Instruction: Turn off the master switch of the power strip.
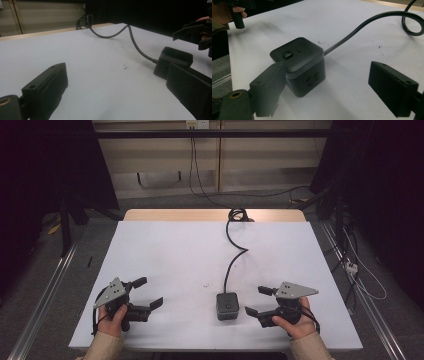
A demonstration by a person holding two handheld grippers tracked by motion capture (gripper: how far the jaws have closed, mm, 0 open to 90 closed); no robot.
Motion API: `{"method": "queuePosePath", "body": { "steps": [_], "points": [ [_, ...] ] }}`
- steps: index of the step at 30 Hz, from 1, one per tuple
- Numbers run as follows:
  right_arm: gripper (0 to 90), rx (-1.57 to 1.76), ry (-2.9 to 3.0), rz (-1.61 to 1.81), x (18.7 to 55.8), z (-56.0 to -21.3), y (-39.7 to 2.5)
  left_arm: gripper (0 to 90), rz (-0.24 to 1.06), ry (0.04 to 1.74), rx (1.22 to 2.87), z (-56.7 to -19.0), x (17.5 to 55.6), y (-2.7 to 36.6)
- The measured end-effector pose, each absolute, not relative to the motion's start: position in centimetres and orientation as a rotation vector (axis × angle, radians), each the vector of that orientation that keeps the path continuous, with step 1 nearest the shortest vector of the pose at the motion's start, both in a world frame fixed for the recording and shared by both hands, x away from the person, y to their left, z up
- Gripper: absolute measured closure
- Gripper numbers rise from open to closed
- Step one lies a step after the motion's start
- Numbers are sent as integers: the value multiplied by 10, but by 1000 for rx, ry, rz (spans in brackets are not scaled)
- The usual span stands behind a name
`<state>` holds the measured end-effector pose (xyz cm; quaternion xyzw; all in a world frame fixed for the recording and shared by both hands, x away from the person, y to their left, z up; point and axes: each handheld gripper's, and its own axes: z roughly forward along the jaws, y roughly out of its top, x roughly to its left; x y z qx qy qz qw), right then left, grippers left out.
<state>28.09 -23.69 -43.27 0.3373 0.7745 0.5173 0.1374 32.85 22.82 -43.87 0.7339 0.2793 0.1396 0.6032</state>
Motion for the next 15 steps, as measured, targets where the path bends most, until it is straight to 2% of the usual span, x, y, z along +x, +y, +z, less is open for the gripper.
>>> {"method": "queuePosePath", "body": {
  "steps": [15],
  "points": [
    [144,1012,2211,1484,278,-435,-254,36,324,645,1699,-438,329,228]
  ]
}}
